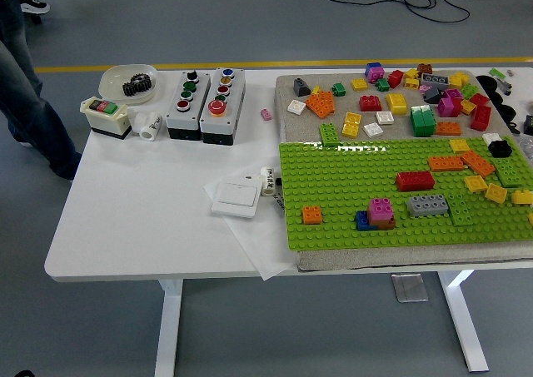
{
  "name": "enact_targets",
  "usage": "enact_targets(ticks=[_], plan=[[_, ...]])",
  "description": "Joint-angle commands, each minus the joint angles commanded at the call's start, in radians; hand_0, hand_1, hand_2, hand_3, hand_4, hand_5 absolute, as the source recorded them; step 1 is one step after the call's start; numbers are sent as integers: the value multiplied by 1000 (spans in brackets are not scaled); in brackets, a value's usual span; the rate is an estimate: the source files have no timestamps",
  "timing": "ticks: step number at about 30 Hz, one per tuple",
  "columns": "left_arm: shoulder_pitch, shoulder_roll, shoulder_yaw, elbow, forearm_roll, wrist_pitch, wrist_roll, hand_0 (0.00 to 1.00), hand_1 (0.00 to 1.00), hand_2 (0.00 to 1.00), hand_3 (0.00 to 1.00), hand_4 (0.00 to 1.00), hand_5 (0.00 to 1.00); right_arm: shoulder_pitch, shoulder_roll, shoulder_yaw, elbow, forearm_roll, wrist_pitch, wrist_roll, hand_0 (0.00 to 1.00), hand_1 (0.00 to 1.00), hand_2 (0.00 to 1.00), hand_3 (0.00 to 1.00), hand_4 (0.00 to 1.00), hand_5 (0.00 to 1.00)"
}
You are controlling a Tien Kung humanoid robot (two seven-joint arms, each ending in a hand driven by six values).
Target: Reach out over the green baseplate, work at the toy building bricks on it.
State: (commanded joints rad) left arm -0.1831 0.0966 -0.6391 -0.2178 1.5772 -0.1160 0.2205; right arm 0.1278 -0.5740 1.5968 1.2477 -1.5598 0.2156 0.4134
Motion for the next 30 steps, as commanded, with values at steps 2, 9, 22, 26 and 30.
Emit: enact_targets(ticks=[2,9,22,26,30], plan=[[0,0,0,0,1,0,0,763,761,766,609,694,609,2,-2,-9,-1,-45,-5,9,805,768,772,715,920,660],[-3,2,-1,-1,1,1,3,761,761,765,609,694,609,28,-20,-110,-12,-298,-54,54,815,773,778,700,877,622],[3,8,-19,-1,25,-9,11,760,760,765,610,696,611,66,-40,-290,-6,-465,-154,88,832,774,781,682,827,591],[3,10,-23,-1,30,-11,13,759,760,765,611,695,610,76,-43,-332,-5,-509,-187,90,846,780,781,680,818,581],[2,10,-23,-2,32,-11,14,759,760,765,611,695,610,90,-45,-369,-6,-530,-211,85,846,780,781,680,818,581]])
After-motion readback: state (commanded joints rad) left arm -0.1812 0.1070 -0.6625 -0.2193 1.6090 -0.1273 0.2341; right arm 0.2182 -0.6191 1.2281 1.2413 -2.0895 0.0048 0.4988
